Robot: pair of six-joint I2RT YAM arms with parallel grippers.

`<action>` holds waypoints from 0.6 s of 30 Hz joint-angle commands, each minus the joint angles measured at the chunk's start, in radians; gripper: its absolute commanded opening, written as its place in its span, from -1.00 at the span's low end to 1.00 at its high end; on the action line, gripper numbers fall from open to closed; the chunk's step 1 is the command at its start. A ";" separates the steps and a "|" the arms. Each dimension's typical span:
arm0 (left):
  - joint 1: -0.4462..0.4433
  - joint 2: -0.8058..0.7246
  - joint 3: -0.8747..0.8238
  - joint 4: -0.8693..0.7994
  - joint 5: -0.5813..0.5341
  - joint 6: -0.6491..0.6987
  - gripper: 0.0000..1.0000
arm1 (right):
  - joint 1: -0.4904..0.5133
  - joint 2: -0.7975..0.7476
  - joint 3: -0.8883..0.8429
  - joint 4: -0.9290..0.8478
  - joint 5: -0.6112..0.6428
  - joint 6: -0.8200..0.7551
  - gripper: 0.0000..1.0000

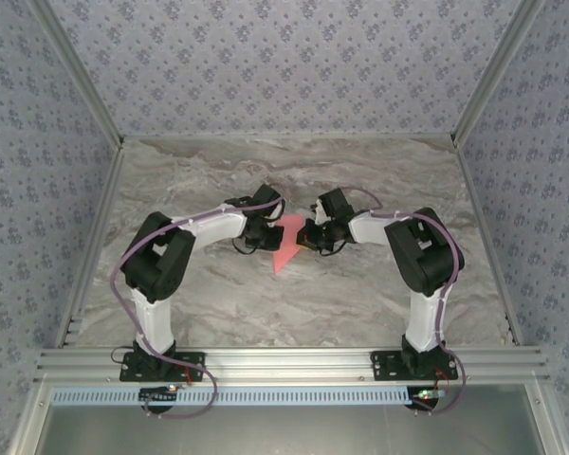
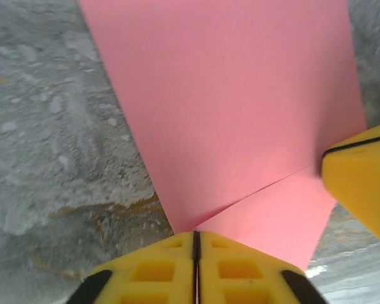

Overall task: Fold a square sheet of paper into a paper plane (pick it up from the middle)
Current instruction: Third fold the triangle at the center of the table.

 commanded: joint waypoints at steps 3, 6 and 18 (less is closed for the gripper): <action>-0.005 -0.197 -0.101 0.093 -0.008 -0.236 -0.51 | 0.044 -0.036 -0.080 -0.035 0.062 0.126 -1.00; -0.029 -0.252 -0.206 0.206 0.026 -0.388 -0.56 | 0.064 -0.054 -0.098 -0.026 0.081 0.177 -1.00; -0.072 -0.203 -0.448 0.615 0.128 -0.710 -1.00 | 0.062 -0.042 -0.107 -0.017 0.078 0.210 -1.00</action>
